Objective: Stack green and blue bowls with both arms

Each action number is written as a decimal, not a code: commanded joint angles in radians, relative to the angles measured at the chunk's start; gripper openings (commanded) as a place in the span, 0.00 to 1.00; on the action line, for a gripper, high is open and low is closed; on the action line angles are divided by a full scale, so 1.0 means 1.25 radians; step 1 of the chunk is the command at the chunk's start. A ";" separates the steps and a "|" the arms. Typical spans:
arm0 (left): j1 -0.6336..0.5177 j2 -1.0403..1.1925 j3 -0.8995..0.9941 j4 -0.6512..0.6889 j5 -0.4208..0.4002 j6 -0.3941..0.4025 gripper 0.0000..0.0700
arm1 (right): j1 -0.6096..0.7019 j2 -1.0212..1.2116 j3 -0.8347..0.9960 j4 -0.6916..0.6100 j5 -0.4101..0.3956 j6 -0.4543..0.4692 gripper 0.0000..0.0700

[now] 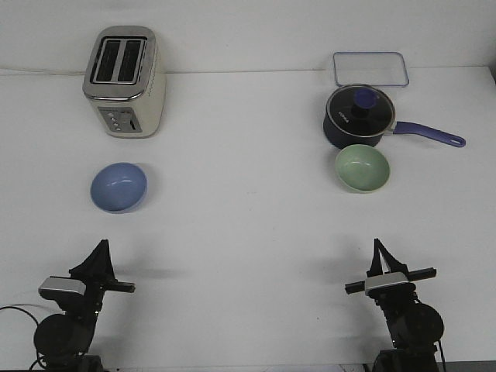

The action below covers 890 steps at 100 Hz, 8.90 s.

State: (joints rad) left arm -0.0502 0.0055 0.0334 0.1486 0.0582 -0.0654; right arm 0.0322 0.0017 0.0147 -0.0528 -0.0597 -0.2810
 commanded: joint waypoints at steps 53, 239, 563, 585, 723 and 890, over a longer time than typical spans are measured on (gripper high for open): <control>-0.001 -0.001 -0.016 0.008 0.001 0.001 0.02 | 0.001 -0.001 -0.002 0.009 0.000 -0.003 0.00; -0.001 -0.001 -0.016 0.008 0.001 0.001 0.02 | -0.103 0.976 0.867 -0.374 0.053 0.385 0.79; 0.000 0.076 0.190 -0.162 -0.092 -0.274 0.02 | 0.396 0.836 0.758 -0.371 -0.036 0.364 0.32; 0.015 0.368 0.397 -0.264 -0.116 -0.240 0.02 | 0.379 0.652 0.678 -0.284 0.063 0.351 0.32; 0.129 1.311 0.878 -0.426 0.002 -0.062 0.02 | 0.377 0.418 0.448 -0.284 0.090 0.422 0.32; -0.537 1.251 0.950 -0.549 0.199 -0.012 0.57 | 0.377 0.418 0.448 -0.297 0.090 0.416 0.32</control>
State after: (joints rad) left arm -0.7143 1.5581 1.2095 -0.5442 0.3080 -0.0917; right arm 0.4973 0.5194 0.5674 -0.4305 0.0536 0.2367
